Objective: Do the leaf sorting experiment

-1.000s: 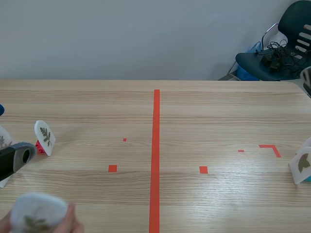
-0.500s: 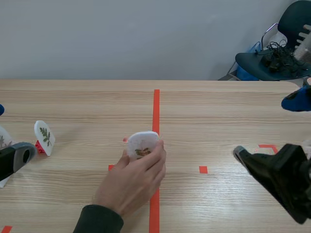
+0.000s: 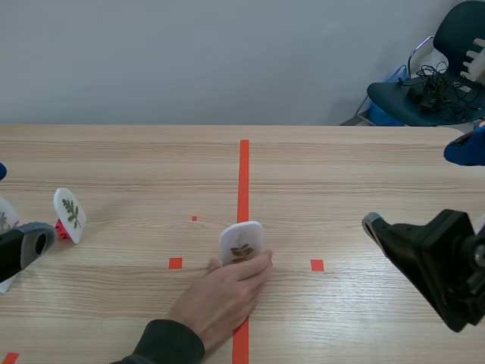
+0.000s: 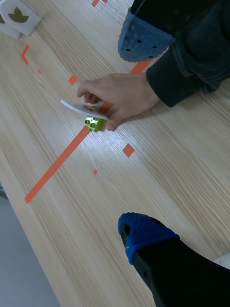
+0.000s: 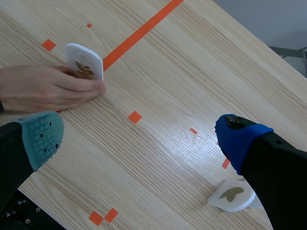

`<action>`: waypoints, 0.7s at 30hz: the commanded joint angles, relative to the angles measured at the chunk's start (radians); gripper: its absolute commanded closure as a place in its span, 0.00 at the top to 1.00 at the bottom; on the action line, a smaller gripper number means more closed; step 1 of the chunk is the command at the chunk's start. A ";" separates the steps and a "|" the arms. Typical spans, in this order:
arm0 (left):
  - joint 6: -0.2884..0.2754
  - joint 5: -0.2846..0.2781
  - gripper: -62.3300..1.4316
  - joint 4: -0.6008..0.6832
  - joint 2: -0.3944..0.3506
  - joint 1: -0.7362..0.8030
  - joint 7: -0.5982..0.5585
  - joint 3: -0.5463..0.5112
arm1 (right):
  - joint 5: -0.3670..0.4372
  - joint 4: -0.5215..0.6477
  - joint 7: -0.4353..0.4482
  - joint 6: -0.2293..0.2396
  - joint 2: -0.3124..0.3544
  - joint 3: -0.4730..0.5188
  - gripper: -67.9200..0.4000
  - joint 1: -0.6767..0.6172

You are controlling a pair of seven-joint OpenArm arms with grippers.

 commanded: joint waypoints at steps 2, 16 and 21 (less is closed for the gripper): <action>0.002 -0.013 1.00 0.004 0.002 -0.003 -0.014 0.006 | 0.003 0.003 0.023 -0.004 -0.007 0.008 1.00 0.012; 0.002 -0.013 1.00 0.004 0.002 -0.003 -0.016 0.008 | 0.003 0.003 0.022 -0.003 -0.025 0.008 1.00 0.015; 0.002 -0.008 1.00 0.004 0.002 -0.003 -0.009 0.014 | -0.014 0.003 0.023 -0.003 -0.025 0.008 1.00 0.015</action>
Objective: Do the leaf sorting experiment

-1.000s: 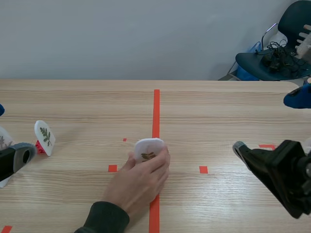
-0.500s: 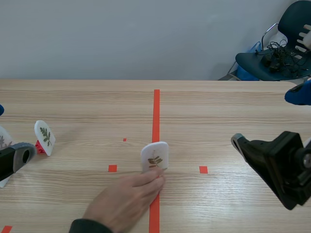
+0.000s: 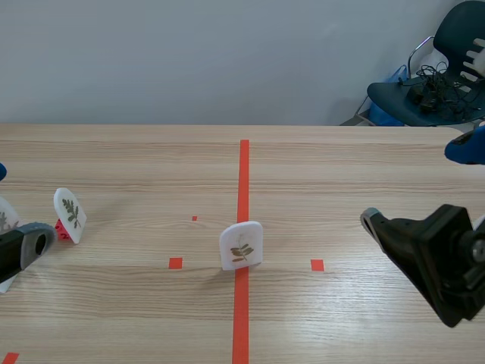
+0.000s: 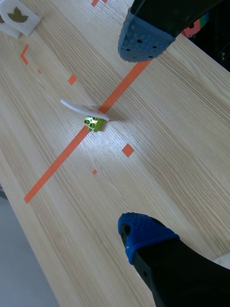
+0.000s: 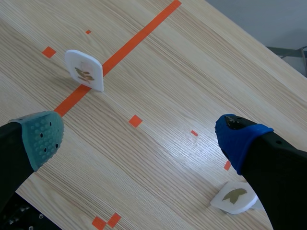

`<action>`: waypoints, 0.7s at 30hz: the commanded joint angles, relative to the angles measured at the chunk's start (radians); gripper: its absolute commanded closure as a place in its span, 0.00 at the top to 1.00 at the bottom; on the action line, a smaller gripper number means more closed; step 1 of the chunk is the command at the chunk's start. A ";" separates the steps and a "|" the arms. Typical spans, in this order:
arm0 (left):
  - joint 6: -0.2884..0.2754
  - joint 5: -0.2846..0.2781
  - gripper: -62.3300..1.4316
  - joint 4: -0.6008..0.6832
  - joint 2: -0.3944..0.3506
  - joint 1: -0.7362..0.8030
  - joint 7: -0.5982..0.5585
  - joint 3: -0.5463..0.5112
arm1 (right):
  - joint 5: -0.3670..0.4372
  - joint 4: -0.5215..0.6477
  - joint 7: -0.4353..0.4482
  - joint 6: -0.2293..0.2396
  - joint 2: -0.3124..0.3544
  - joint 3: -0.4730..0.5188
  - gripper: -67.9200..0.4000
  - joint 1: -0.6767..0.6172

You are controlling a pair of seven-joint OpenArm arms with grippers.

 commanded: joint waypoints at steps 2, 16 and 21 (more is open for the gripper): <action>0.002 -0.009 1.00 0.000 0.003 -0.003 -0.009 0.031 | -0.015 0.003 0.011 -0.003 0.005 0.008 1.00 0.014; 0.014 0.271 1.00 -0.261 0.109 -0.269 -0.146 0.403 | -0.040 0.003 0.023 -0.003 0.005 0.008 1.00 0.014; 0.049 0.395 1.00 -0.410 0.177 -0.415 -0.237 0.551 | -0.061 0.003 0.034 -0.003 0.005 0.008 1.00 0.014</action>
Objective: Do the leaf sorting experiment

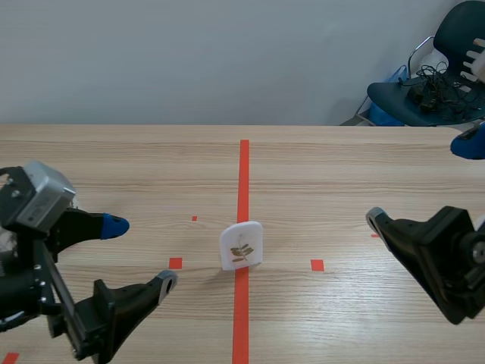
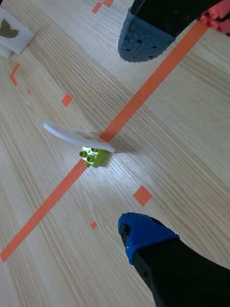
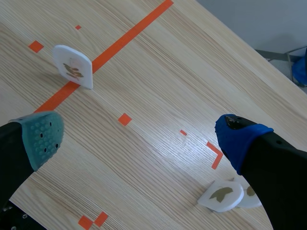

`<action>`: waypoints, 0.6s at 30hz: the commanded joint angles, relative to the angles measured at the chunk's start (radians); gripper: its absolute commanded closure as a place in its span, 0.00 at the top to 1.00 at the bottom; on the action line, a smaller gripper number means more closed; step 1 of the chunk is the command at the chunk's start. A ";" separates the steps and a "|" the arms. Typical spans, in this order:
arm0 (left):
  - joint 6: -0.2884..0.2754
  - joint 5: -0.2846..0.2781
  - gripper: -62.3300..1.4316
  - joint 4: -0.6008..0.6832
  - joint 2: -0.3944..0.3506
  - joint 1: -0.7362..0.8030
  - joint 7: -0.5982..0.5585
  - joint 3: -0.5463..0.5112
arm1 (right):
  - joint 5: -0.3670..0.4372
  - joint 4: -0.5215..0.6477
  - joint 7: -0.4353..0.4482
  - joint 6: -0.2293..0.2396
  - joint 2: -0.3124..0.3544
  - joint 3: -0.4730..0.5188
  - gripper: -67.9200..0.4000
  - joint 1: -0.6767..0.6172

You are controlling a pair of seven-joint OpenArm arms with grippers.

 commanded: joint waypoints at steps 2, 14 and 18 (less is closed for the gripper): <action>0.015 0.054 1.00 -0.055 0.045 -0.072 -0.045 0.049 | -0.020 0.003 0.018 -0.004 0.005 0.008 1.00 0.014; 0.127 0.247 1.00 -0.451 0.197 -0.361 -0.213 0.288 | -0.035 0.003 0.018 -0.004 0.005 0.008 1.00 0.014; 0.127 0.247 1.00 -0.513 0.235 -0.394 -0.222 0.342 | -0.035 0.003 0.018 -0.004 0.005 0.008 1.00 0.017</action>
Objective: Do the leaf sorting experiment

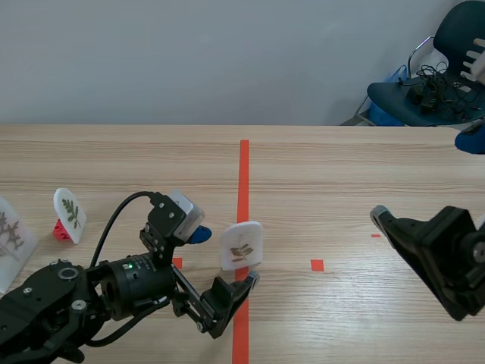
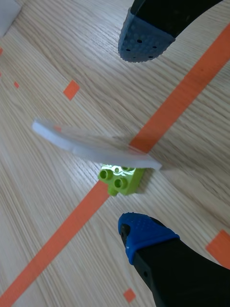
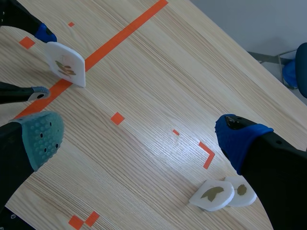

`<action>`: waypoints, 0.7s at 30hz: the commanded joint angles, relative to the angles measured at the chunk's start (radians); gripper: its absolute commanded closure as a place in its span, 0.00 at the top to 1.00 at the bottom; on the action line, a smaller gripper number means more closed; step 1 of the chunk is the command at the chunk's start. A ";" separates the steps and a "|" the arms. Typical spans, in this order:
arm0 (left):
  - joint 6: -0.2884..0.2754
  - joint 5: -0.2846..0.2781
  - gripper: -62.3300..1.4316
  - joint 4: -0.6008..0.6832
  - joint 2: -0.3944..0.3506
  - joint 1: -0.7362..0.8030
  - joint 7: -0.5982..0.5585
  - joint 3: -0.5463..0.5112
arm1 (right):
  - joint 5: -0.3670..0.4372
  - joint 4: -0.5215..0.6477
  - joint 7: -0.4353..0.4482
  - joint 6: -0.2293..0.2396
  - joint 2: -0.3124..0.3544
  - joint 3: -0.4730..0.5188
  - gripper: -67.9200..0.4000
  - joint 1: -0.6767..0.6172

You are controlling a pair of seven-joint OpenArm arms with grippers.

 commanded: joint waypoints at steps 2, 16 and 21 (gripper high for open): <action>0.021 -0.009 1.00 0.030 0.031 0.001 -0.035 0.020 | 0.003 0.003 0.010 -0.004 0.005 0.008 1.00 0.017; 0.251 0.013 0.21 0.030 0.080 -0.013 -0.043 0.049 | 0.003 0.003 0.003 -0.004 0.005 0.008 1.00 0.016; 0.251 0.012 0.13 0.039 0.076 -0.005 -0.012 0.047 | 0.003 0.003 0.002 -0.004 0.005 0.008 1.00 0.016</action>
